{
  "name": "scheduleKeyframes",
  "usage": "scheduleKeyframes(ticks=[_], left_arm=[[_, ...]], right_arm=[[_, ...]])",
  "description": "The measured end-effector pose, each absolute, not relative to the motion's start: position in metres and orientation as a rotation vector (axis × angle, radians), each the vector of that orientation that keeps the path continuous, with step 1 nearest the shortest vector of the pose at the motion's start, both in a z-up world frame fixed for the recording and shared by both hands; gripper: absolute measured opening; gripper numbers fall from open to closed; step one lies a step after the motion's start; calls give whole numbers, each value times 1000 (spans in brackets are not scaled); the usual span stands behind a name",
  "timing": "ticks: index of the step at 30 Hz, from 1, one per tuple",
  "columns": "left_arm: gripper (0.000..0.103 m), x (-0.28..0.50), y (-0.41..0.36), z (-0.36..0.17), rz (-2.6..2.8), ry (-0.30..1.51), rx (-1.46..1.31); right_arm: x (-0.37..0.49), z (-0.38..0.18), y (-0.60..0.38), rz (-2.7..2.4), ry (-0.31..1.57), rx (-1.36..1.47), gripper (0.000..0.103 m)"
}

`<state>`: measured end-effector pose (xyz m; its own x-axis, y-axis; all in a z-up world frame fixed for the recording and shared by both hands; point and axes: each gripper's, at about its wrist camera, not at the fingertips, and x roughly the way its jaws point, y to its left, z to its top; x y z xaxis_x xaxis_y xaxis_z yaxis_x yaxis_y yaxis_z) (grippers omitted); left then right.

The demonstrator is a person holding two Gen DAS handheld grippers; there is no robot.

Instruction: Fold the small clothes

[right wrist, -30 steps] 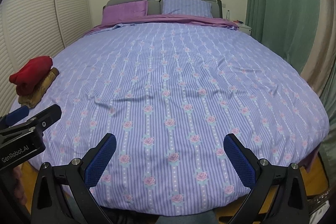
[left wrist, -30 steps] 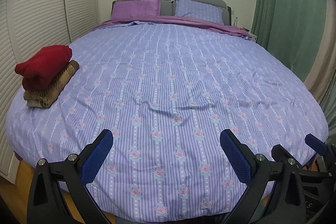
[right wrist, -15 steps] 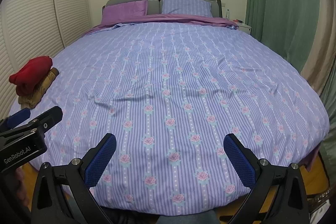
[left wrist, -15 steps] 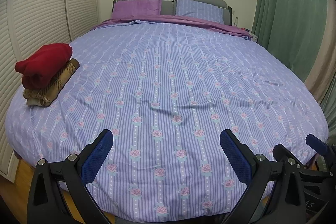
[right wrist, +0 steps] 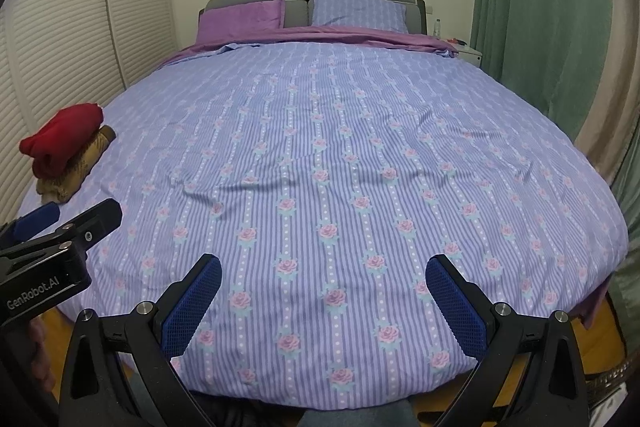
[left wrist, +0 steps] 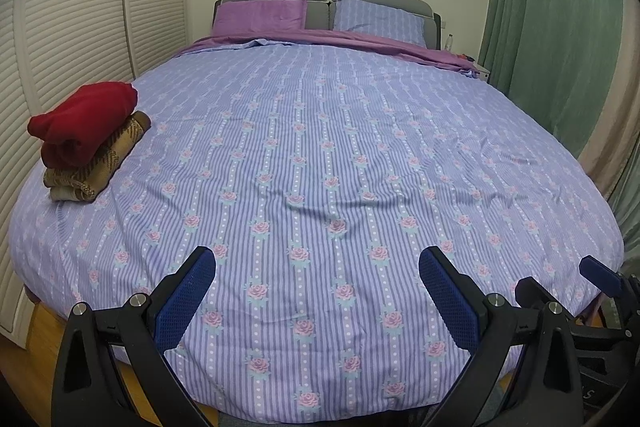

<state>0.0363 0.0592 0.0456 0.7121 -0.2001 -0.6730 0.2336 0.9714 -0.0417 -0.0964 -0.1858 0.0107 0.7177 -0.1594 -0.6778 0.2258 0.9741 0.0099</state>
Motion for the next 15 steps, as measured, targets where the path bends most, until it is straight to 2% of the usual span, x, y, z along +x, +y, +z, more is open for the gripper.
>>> scheduleKeyframes(ticks=[15], left_arm=[[103,37,58,43,-247,750,53]], right_arm=[[-97,10,-185,-213,747,91,103]])
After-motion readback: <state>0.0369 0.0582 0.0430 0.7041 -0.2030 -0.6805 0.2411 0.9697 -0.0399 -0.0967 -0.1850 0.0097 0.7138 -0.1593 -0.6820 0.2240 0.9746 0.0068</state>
